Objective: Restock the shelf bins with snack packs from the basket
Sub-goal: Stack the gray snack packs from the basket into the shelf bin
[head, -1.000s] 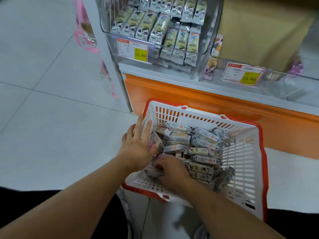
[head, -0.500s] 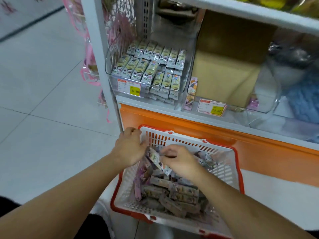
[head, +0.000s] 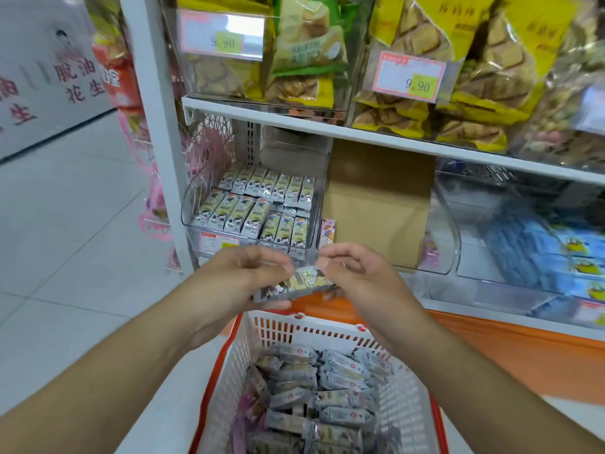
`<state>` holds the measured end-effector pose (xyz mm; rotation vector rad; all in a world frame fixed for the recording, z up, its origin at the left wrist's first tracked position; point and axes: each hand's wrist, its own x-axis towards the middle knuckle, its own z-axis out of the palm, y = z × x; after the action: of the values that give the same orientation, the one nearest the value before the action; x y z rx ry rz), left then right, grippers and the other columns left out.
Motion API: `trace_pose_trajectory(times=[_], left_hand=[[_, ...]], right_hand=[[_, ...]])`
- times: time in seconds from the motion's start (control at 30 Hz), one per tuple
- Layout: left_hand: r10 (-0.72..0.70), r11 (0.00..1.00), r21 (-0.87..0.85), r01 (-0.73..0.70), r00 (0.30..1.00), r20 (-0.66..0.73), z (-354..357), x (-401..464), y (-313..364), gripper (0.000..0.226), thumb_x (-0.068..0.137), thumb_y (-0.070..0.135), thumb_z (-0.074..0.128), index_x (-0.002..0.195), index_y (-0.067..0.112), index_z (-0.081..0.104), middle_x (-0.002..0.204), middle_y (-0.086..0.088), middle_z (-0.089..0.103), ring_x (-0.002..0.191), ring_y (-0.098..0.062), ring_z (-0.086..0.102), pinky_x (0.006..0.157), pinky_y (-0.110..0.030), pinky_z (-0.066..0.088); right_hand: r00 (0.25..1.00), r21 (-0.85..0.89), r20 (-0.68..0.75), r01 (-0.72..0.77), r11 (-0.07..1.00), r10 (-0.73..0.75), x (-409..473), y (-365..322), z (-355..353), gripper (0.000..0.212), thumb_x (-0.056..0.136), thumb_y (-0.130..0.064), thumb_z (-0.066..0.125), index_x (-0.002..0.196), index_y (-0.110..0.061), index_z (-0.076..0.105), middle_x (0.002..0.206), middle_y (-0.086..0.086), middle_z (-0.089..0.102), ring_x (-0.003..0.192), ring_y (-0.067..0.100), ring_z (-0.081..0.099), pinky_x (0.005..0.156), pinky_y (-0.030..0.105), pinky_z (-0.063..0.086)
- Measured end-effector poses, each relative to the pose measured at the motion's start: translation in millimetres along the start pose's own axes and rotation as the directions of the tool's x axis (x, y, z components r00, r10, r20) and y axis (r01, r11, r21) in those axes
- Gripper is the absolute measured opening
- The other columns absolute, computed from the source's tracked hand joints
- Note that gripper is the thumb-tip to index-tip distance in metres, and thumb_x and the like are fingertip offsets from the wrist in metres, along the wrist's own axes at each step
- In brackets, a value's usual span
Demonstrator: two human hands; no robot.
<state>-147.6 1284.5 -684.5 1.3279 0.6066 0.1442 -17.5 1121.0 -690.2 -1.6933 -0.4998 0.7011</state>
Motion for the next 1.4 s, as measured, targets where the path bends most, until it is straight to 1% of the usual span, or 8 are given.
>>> trace_pose_trajectory(times=[0.1, 0.23, 0.37, 0.5, 0.8, 0.9, 1.0, 1.4], left_hand=[[0.041, 0.991, -0.127, -0.051, 0.996, -0.08, 2.9, 2.4, -0.9, 0.016, 0.089, 0.011, 0.076, 0.104, 0.003, 0.076, 0.11, -0.015, 0.072, 0.098, -0.023, 0.074, 0.085, -0.045, 0.063], [0.11, 0.985, 0.132, -0.108, 0.994, -0.006, 4.3, 0.7, -0.2, 0.028, 0.086, 0.025, 0.081, 0.113, 0.023, 0.072, 0.096, -0.009, 0.072, 0.077, -0.018, 0.068, 0.072, -0.03, 0.054], [0.173, 0.923, 0.333, -0.195, 0.98, 0.096, 3.5, 0.1, 5.3, 0.065, 0.081, 0.021, 0.087, 0.133, 0.047, 0.057, 0.108, 0.001, 0.066, 0.086, -0.017, 0.074, 0.06, -0.017, 0.05], [0.162, 0.857, 0.454, -0.245, 0.963, 0.215, -7.1, 8.5, 10.5, 0.094, 0.072, 0.018, 0.094, 0.144, 0.055, 0.046, 0.12, 0.01, 0.057, 0.095, -0.013, 0.073, 0.088, -0.03, 0.06], [0.222, 0.713, 0.631, -0.307, 0.951, 0.213, -31.0, 35.9, 18.6, 0.094, 0.064, 0.023, 0.099, 0.138, 0.054, 0.049, 0.118, 0.015, 0.059, 0.095, -0.007, 0.073, 0.091, -0.027, 0.059], [0.296, 0.643, 0.695, -0.322, 0.941, 0.162, -42.1, 54.0, 34.9, 0.089, 0.063, 0.033, 0.099, 0.137, 0.047, 0.053, 0.118, 0.018, 0.057, 0.097, -0.004, 0.069, 0.086, -0.017, 0.056], [0.353, 0.443, 0.843, -0.306, 0.924, 0.15, -54.1, 84.4, 55.1, 0.096, 0.062, 0.057, 0.093, 0.146, 0.049, 0.046, 0.135, 0.015, 0.045, 0.121, -0.007, 0.054, 0.105, -0.029, 0.047], [0.044, 0.061, 0.982, -0.178, 0.984, 0.175, -64.8, 181.5, 68.8, 0.094, 0.068, 0.072, 0.081, 0.149, 0.058, 0.036, 0.154, 0.015, 0.013, 0.144, -0.032, 0.015, 0.122, -0.055, 0.019]], right_hand=[[0.997, 0.19, 0.039, -0.073, 0.979, 0.067, 8.7, -3.8, 0.4, 0.032, 0.097, -0.017, 0.075, 0.124, -0.013, 0.059, 0.111, 0.018, 0.076, 0.094, 0.03, 0.078, 0.09, 0.048, 0.063], [0.993, 0.265, 0.02, -0.118, 0.957, 0.116, 16.2, -5.7, -0.2, 0.036, 0.097, -0.009, 0.074, 0.126, 0.003, 0.057, 0.11, 0.025, 0.076, 0.093, 0.037, 0.078, 0.082, 0.044, 0.065], [0.994, 0.19, -0.002, -0.105, 0.976, 0.107, 27.1, -4.6, 5.6, 0.024, 0.097, -0.01, 0.073, 0.116, -0.002, 0.061, 0.102, 0.021, 0.078, 0.084, 0.036, 0.076, 0.069, 0.044, 0.062], [0.997, 0.098, -0.02, -0.066, 0.993, 0.068, 38.5, -2.8, 13.4, 0.018, 0.096, -0.017, 0.076, 0.11, -0.006, 0.069, 0.095, 0.02, 0.076, 0.076, 0.029, 0.069, 0.07, 0.042, 0.057], [0.998, -0.153, -0.005, 0.056, 0.987, -0.058, 56.1, -10.8, 20.5, 0.019, 0.1, -0.029, 0.071, 0.117, -0.022, 0.067, 0.104, -0.004, 0.076, 0.087, 0.012, 0.074, 0.086, 0.043, 0.064], [0.943, -0.633, -0.011, 0.251, 0.733, -0.332, 64.0, -14.0, 3.8, 0.042, 0.099, -0.031, 0.066, 0.139, -0.033, 0.054, 0.135, -0.016, 0.057, 0.12, 0.004, 0.057, 0.106, 0.025, 0.046], [0.911, -0.785, 0.148, 0.345, 0.515, -0.386, 73.7, -9.6, -7.3, 0.066, 0.1, -0.022, 0.062, 0.16, -0.028, 0.035, 0.163, -0.015, 0.034, 0.15, 0.004, 0.023, 0.117, 0.011, 0.01], [0.9, -0.774, 0.204, 0.39, 0.498, -0.386, 80.6, 6.1, -11.8, 0.074, 0.102, -0.022, 0.059, 0.166, -0.03, 0.021, 0.169, -0.023, 0.017, 0.154, -0.005, 0.006, 0.108, -0.003, -0.008]])
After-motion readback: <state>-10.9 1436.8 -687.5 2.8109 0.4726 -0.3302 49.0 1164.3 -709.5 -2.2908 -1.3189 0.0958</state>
